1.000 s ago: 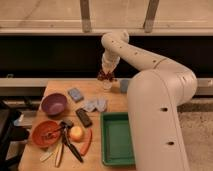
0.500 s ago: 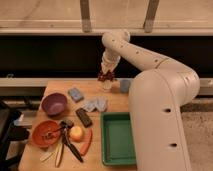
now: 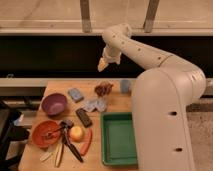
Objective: Place grapes in paper cup
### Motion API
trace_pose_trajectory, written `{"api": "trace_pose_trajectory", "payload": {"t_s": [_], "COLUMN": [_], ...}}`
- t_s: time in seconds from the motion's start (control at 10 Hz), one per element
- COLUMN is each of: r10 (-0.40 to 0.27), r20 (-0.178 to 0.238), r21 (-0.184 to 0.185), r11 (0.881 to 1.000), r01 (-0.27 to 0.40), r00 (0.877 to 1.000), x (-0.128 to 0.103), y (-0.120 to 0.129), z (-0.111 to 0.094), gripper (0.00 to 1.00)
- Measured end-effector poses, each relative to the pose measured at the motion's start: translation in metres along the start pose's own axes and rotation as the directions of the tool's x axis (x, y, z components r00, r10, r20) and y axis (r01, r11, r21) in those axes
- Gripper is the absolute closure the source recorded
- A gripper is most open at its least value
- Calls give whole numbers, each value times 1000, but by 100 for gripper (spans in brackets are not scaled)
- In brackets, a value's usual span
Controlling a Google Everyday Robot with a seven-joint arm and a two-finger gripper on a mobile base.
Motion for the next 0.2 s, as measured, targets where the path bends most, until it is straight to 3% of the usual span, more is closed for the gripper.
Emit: {"api": "trace_pose_trajectory", "payload": {"t_s": [0.2], "r10": [84], "r20": [13], "r21": [96], "r11": [992], "r01": [-85], "r00": [996], "x": [-5], "y": [-37], "z": [-12], "gripper": [26]}}
